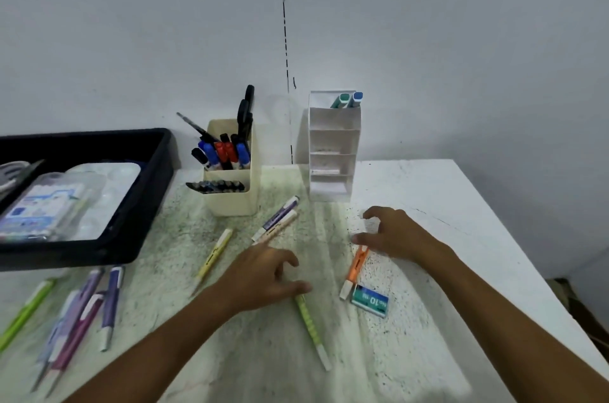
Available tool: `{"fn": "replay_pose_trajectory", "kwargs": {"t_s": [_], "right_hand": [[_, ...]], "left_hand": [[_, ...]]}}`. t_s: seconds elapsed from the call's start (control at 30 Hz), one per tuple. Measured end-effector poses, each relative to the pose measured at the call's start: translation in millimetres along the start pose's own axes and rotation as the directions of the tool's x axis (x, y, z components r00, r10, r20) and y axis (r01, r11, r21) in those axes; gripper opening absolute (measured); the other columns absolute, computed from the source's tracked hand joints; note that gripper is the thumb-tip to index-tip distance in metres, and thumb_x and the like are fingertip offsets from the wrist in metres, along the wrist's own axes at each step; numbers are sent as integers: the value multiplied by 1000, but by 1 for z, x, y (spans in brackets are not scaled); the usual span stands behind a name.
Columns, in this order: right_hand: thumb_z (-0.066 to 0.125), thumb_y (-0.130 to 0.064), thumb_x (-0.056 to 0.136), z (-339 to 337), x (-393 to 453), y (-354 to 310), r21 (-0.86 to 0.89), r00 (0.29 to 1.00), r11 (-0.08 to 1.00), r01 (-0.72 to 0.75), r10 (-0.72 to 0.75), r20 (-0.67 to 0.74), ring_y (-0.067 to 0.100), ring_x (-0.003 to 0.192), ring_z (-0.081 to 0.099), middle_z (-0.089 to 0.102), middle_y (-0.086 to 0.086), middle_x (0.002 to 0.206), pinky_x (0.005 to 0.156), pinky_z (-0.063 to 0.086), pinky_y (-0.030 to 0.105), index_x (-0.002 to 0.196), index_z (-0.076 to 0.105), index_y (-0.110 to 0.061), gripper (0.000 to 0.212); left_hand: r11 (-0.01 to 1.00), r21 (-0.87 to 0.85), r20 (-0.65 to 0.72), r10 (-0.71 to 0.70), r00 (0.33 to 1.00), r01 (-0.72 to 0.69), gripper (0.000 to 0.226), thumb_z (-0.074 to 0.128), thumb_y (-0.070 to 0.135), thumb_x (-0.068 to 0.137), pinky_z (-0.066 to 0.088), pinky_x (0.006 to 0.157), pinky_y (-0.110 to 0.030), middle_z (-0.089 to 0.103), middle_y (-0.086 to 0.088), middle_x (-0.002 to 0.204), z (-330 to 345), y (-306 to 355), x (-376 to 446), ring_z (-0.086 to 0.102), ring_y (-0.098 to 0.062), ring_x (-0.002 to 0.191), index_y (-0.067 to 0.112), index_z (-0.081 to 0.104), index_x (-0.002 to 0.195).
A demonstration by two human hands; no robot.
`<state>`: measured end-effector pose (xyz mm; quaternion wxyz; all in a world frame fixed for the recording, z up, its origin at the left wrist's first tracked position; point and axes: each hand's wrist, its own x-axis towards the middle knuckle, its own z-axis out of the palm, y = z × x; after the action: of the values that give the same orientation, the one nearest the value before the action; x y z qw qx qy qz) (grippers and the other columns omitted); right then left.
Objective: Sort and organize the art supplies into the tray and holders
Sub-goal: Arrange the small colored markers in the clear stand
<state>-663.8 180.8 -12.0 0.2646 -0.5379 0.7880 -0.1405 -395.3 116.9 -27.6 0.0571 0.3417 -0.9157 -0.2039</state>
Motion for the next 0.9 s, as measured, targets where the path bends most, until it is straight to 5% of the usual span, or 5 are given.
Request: {"fn": "replay_pose_trajectory", "kwargs": {"t_s": [0.23, 0.37, 0.47, 0.67, 0.9], "right_hand": [[80, -16, 77, 16, 3, -15, 279, 996, 957, -79, 68, 49, 15, 43, 53, 65, 12, 79, 42, 43, 24, 112, 45, -13, 50], [75, -11, 80, 17, 7, -22, 347, 998, 937, -48, 28, 61, 8, 36, 51, 63, 6, 61, 41, 39, 17, 117, 44, -14, 48], [75, -11, 80, 7, 8, -30, 459, 997, 888, 20, -53, 60, 15, 42, 49, 60, 8, 54, 46, 38, 24, 92, 64, -4, 18], [81, -12, 75, -54, -10, -76, 592, 958, 764, 257, -281, -53, 17, 58, 61, 65, 6, 64, 49, 43, 25, 80, 62, 1, 24], [77, 5, 73, -147, -32, -139, 487, 769, 602, 633, -422, -479, 31, 61, 67, 67, 29, 77, 55, 56, 32, 85, 62, 8, 19]], "left_hand": [[970, -140, 73, -190, 979, 199, 42, 79, 55, 65, 44, 54, -30, 60, 5, 72, 11, 14, 2, 59, -11, 66, 24, 55, 82], [859, -406, 144, -276, 950, 311, 28, 84, 22, 70, 54, 47, -33, 66, -9, 66, 4, 14, 8, 63, -18, 50, 12, 61, 84], [799, -524, 130, -265, 955, 293, 26, 83, 14, 73, 59, 53, -38, 70, -14, 69, -17, 17, 15, 68, -22, 55, 7, 65, 91], [728, -680, -77, -191, 979, 89, 29, 80, 9, 73, 59, 58, -34, 68, -9, 73, -106, 37, 38, 70, -26, 66, 1, 64, 95], [818, -527, -475, -56, 878, -232, 19, 81, 6, 72, 59, 62, -34, 72, -13, 81, -213, 70, 65, 71, -21, 70, 6, 69, 85]]}}
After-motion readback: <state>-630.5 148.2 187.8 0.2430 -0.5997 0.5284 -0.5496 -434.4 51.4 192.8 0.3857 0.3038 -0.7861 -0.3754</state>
